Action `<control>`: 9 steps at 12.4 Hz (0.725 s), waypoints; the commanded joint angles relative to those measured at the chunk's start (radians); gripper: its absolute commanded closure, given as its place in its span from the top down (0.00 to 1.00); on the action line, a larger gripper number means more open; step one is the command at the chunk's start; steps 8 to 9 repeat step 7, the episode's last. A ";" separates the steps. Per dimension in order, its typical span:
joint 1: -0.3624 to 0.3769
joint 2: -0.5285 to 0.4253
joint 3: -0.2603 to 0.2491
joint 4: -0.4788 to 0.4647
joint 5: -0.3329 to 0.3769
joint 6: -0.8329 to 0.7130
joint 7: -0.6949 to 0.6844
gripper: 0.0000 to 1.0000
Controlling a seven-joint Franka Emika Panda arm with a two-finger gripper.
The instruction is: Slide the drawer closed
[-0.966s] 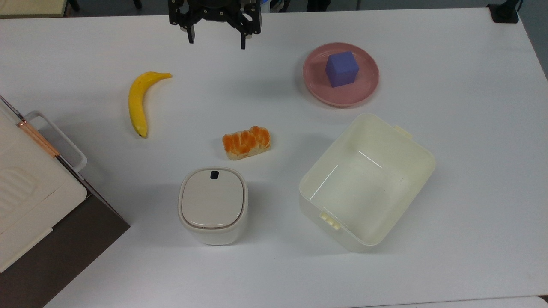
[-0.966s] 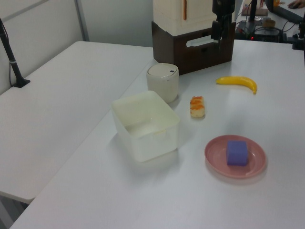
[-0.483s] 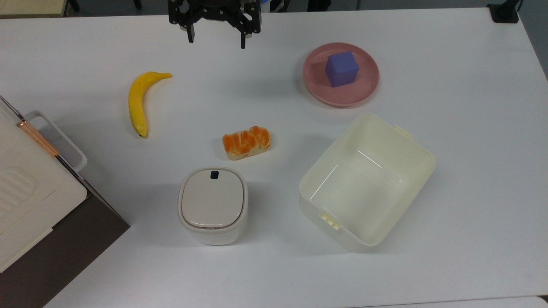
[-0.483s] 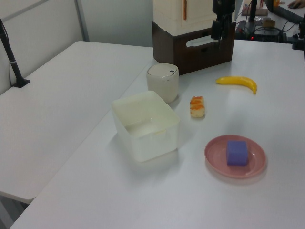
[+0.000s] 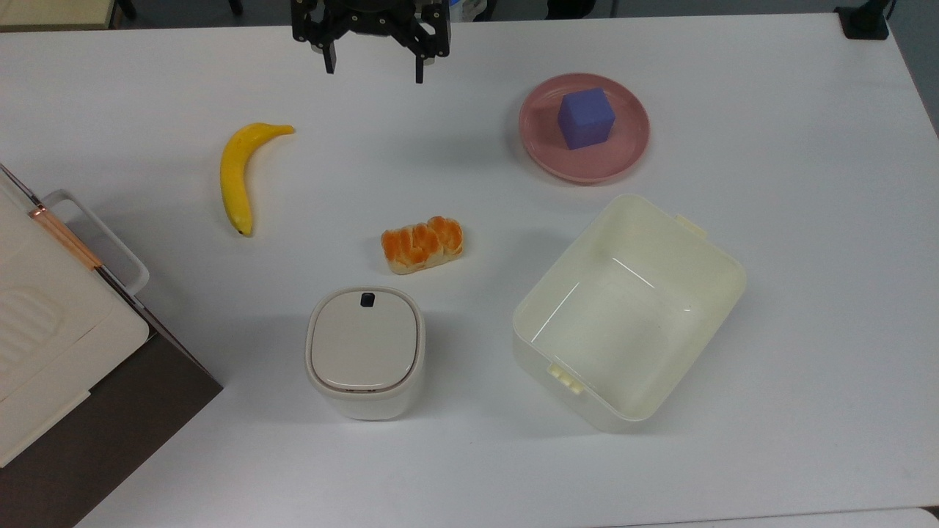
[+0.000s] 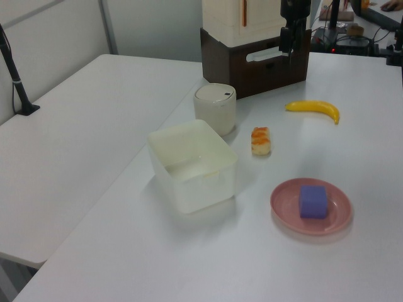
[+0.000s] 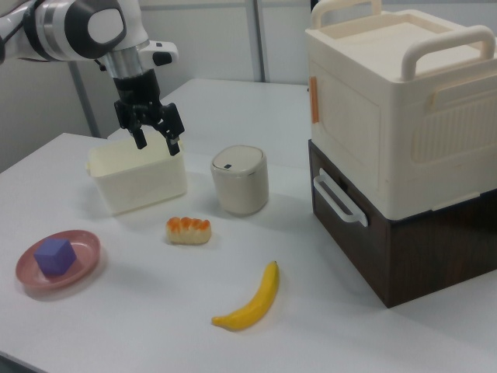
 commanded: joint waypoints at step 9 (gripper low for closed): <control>0.149 -0.026 -0.171 -0.016 0.060 -0.011 -0.004 1.00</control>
